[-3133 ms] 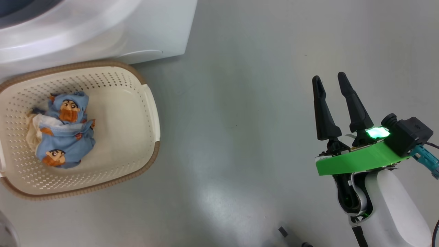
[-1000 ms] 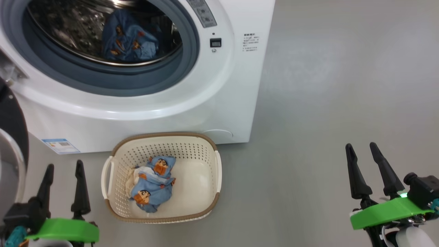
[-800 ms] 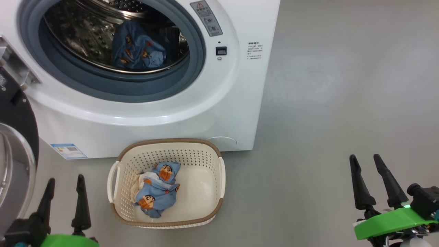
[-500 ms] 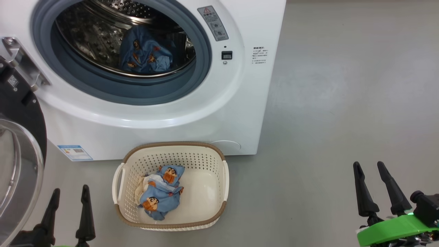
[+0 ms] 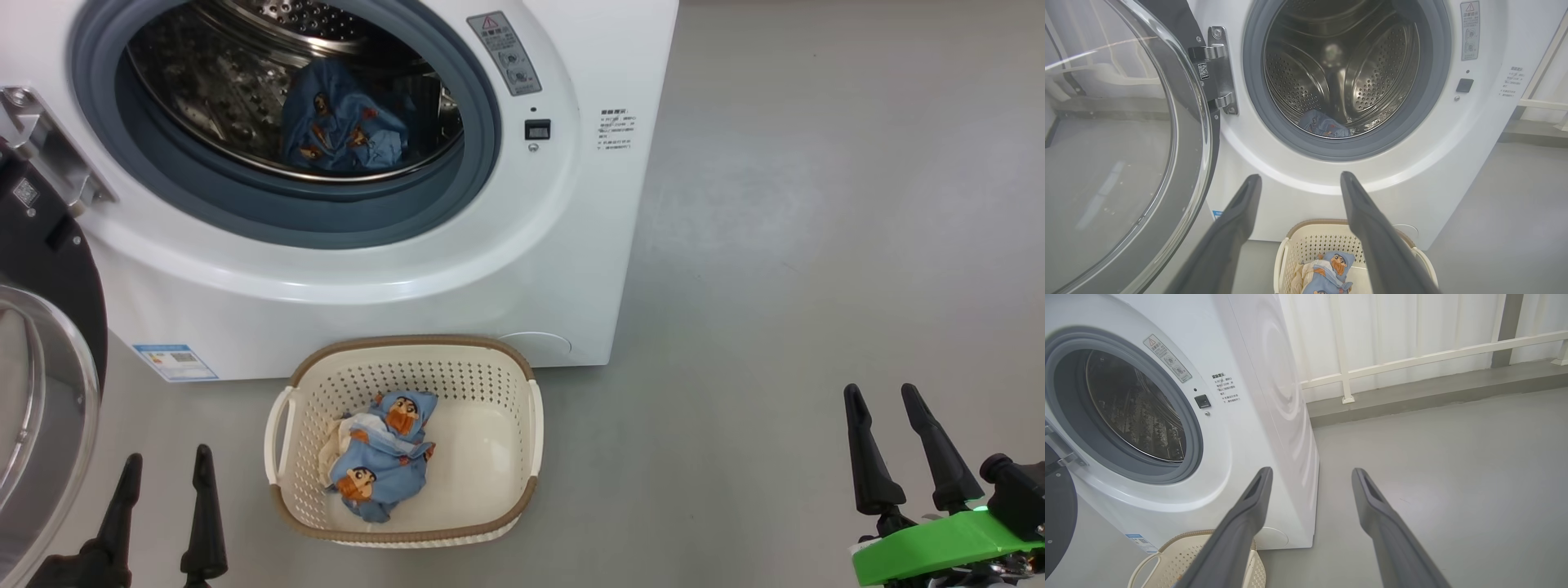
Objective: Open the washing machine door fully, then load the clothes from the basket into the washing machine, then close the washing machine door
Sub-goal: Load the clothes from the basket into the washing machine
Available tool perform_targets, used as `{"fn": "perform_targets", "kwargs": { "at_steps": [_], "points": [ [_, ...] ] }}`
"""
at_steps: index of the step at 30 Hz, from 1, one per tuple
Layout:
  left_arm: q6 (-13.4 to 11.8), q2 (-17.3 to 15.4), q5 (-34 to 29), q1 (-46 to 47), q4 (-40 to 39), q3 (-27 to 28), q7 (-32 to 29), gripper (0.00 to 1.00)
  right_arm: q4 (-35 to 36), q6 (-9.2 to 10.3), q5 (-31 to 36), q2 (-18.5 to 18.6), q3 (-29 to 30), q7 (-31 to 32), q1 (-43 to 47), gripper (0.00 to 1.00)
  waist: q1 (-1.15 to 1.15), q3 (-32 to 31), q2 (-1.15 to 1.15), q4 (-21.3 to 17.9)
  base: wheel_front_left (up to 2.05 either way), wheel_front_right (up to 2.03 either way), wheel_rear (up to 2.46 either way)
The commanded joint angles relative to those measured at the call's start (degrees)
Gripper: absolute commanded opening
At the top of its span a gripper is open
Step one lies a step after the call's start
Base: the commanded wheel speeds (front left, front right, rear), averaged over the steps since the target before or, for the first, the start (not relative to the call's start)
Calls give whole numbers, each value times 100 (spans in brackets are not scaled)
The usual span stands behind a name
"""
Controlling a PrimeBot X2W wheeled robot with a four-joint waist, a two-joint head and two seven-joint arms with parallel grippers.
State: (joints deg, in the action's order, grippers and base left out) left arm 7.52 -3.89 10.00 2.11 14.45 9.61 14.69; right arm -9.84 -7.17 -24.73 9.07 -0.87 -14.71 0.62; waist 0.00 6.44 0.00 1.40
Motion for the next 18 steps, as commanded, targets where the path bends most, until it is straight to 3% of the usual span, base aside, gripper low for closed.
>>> {"fn": "perform_targets", "kwargs": {
  "at_steps": [1, 10, 18],
  "points": [
    [-3, -57, -41, 121, -160, 201, 30, 100, 157, -32, 16, 81, -92, -29, -63, 100, 0, 16, 0, -9, 0, 0, 0],
    [-3, -38, -27, 254, 7, 139, 30, 100, 201, -32, 28, 39, -78, -29, -184, 100, 0, 294, 0, -18, 0, 0, 0],
    [-3, -175, -67, 682, 531, -217, 30, 100, 276, -32, 53, -23, -131, -29, -476, 100, 0, 927, 0, -34, 0, 0, 0]
  ]
}}
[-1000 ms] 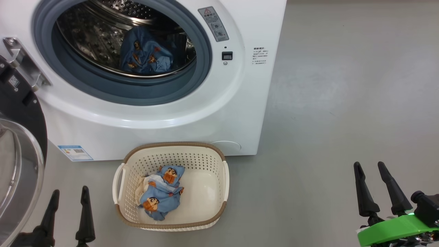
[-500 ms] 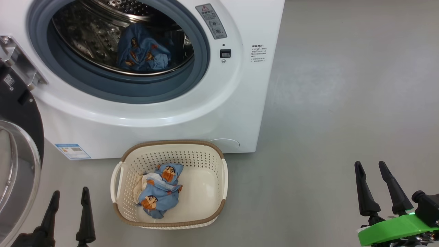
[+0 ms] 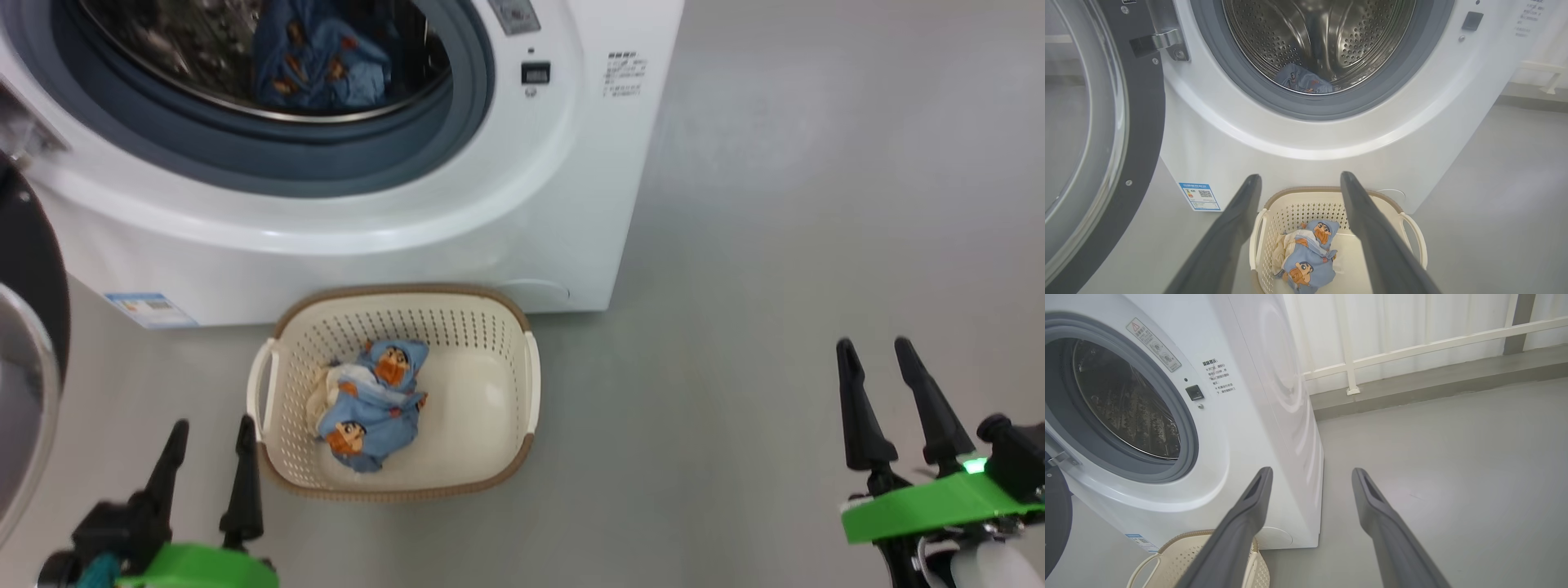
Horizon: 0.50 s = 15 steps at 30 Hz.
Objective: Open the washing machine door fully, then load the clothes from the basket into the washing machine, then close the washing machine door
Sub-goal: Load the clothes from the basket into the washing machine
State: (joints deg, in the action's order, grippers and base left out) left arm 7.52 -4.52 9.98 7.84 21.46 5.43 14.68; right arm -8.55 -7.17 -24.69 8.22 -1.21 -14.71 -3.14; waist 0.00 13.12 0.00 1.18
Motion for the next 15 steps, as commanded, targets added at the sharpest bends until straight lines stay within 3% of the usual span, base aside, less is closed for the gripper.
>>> {"fn": "perform_targets", "kwargs": {
  "at_steps": [1, 15],
  "points": [
    [-3, -150, -51, 225, -77, 145, 32, 100, 160, -32, 57, 56, -108, -29, -161, 100, 0, 386, 0, -15, 0, 0, 0],
    [-3, -987, 208, 2700, 1770, -1031, 32, 100, 340, -32, 163, -133, -285, -29, -1379, 100, 0, 2339, 0, -265, 0, 0, 0]
  ]
}}
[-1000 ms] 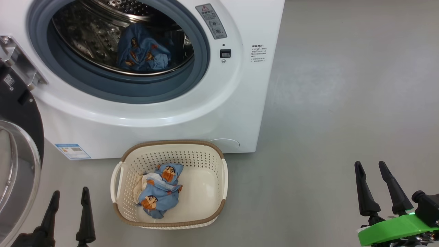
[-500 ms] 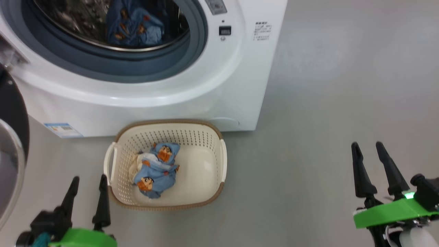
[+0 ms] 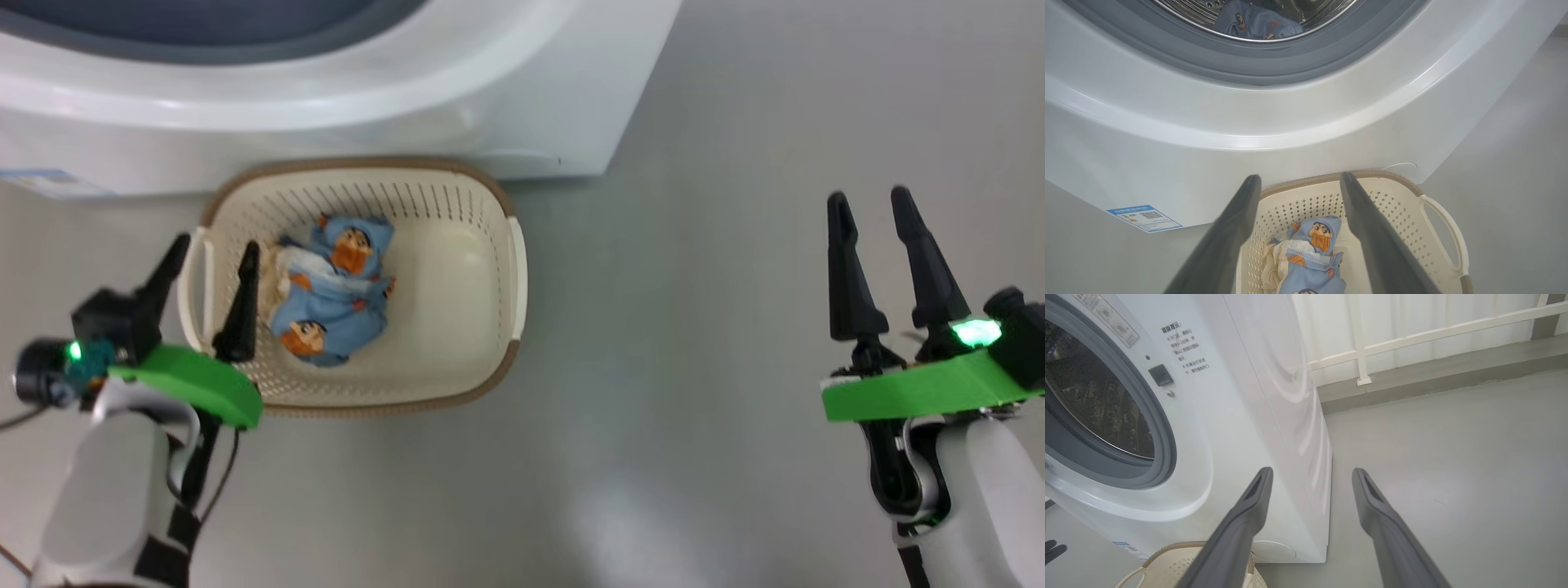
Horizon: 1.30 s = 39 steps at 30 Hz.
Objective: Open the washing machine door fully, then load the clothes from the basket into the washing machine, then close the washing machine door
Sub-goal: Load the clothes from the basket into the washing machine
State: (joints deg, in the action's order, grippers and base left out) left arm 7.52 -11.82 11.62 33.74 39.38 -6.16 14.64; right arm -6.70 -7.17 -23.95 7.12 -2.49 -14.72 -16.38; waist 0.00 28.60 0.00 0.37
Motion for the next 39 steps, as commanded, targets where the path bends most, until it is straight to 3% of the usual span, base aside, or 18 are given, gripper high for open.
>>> {"fn": "perform_targets", "kwargs": {
  "at_steps": [1, 16, 26, 39],
  "points": [
    [-3, -306, 57, 262, 105, 69, 36, 100, 168, -32, 95, -50, -164, -28, -120, 100, 0, 888, 0, -215, 0, 0, 0],
    [-3, -769, 365, 1893, 2465, -1391, -119, 100, 231, -32, 122, -237, -344, -28, -539, 100, 0, 1717, 0, -567, 0, 0, 0],
    [-3, -1026, 822, 2487, 3021, -2103, -625, 100, 271, -32, 122, -291, -451, -28, -623, 100, 0, 1965, 0, -745, 0, 0, 0],
    [-25, -1368, 1059, 3002, 3369, -2357, -1175, 100, 360, -32, 104, -370, -629, -28, -744, 100, 0, 2316, 0, -981, 0, 0, 0]
  ]
}}
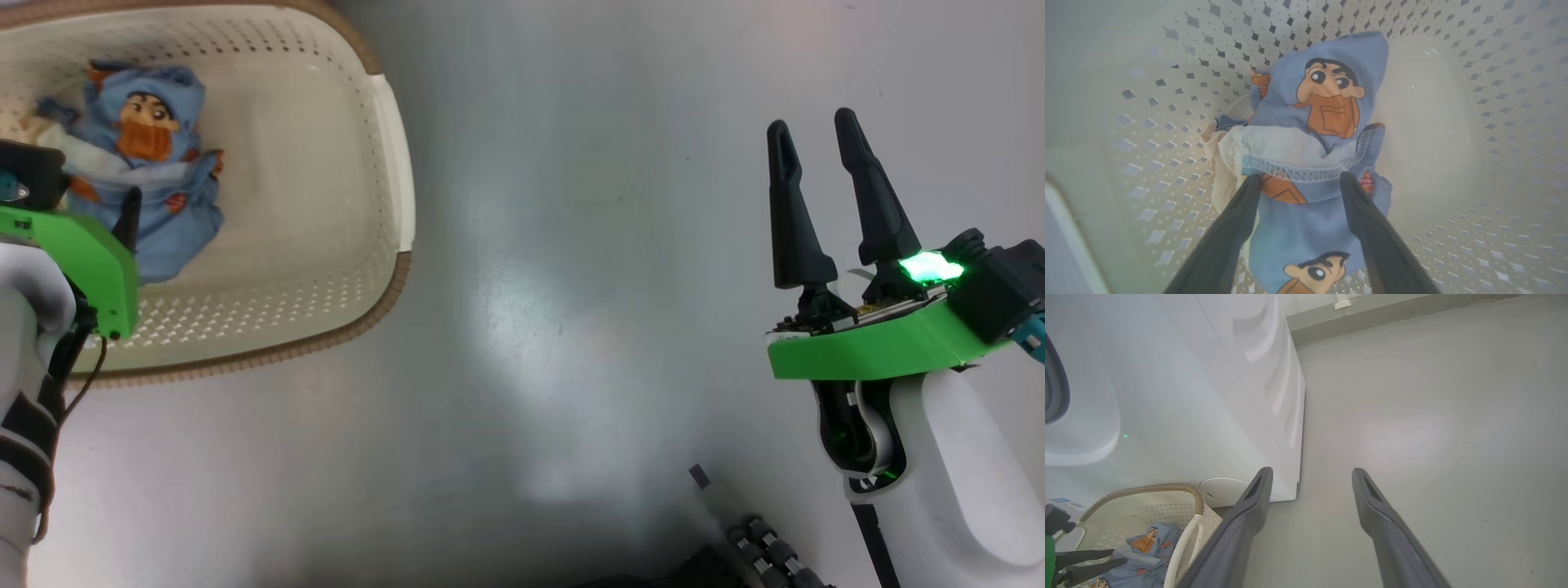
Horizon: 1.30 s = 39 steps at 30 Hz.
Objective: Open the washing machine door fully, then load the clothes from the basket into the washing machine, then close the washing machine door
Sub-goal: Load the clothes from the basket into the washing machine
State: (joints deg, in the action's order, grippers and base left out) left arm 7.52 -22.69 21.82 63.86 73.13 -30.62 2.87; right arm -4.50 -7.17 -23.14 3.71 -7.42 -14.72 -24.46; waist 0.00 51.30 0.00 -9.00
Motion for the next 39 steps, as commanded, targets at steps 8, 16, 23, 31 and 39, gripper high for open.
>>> {"fn": "perform_targets", "kwargs": {
  "at_steps": [8, 16, 23, 31, 39],
  "points": [
    [-43, -256, 119, 80, 48, 59, -184, 100, 198, -32, 29, -57, -199, -28, 23, 100, 0, 189, 0, -153, 0, 0, 0],
    [-13, -209, 206, 75, 64, -64, -317, 28, 220, -32, 32, -74, -256, -28, 4, 100, 0, 248, 0, -236, 0, 0, 0],
    [-6, -132, 385, 8, 70, -118, -299, 0, 213, -32, 41, -79, -232, -28, -9, 100, 0, 156, 0, -245, 0, 0, 0],
    [-4, 53, 888, -271, 35, 52, 209, 0, 159, -32, 48, -81, -165, -28, 32, 100, 0, -273, 0, -103, 0, 0, 0],
    [-4, 290, 1395, -778, -176, 162, 885, 0, 15, -32, 26, -72, -78, -28, 148, 100, 0, -935, 0, 105, 0, 0, 0]
  ]
}}
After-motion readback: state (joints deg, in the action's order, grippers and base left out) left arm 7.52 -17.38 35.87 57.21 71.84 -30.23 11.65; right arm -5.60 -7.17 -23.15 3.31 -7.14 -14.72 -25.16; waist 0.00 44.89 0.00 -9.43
